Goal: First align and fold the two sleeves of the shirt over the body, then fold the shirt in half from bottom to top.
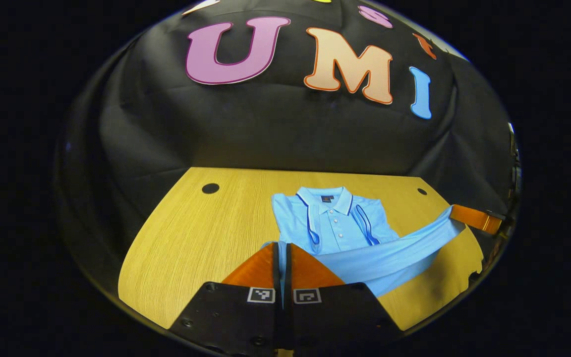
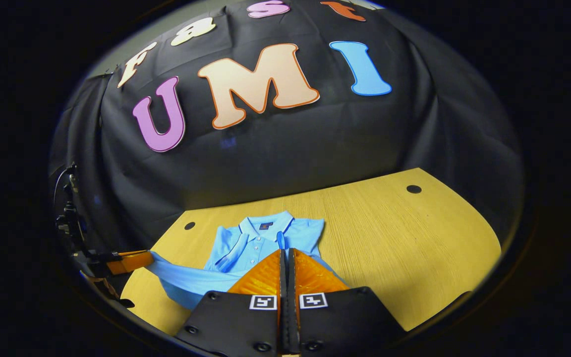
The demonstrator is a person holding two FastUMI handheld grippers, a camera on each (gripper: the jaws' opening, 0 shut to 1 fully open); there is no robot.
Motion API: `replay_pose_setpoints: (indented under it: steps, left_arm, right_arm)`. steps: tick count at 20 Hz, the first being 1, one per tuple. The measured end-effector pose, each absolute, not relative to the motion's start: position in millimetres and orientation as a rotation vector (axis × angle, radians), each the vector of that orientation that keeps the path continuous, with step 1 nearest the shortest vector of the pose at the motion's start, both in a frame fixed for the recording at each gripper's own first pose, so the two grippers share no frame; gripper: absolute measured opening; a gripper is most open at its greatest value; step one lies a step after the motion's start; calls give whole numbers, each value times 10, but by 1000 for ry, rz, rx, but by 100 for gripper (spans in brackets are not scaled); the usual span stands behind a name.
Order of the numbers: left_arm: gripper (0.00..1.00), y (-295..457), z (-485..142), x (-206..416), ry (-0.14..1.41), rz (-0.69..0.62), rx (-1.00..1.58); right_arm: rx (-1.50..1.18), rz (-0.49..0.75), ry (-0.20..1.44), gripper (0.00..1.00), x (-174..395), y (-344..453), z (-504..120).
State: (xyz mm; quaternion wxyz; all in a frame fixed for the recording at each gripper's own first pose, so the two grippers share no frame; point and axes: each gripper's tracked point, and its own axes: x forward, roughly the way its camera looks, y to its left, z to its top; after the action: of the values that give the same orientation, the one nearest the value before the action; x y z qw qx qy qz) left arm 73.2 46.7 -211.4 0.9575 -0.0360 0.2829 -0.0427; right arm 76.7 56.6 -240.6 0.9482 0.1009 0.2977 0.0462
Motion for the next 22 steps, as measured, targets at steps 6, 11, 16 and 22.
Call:
replay_pose_setpoints:
  steps: [6, 11, 16, 22]
  left_arm:
    - [0, 448, -2217, 1363, 562, -80, -88]
    - [0, 539, -2438, 1905, 572, -57, -107]
    - [0, 629, -2747, 2455, 563, -51, -82]
    - [6, 467, -3007, 2669, 552, -114, -80]
  right_arm:
    - [195, 86, 585, 2, 1402, 572, -2630]
    - [225, 60, 584, 2, 2015, 608, -2908]
    - [229, 18, 609, 2, 2408, 594, -3358]
    - [219, -43, 638, 1, 2512, 506, -3670]
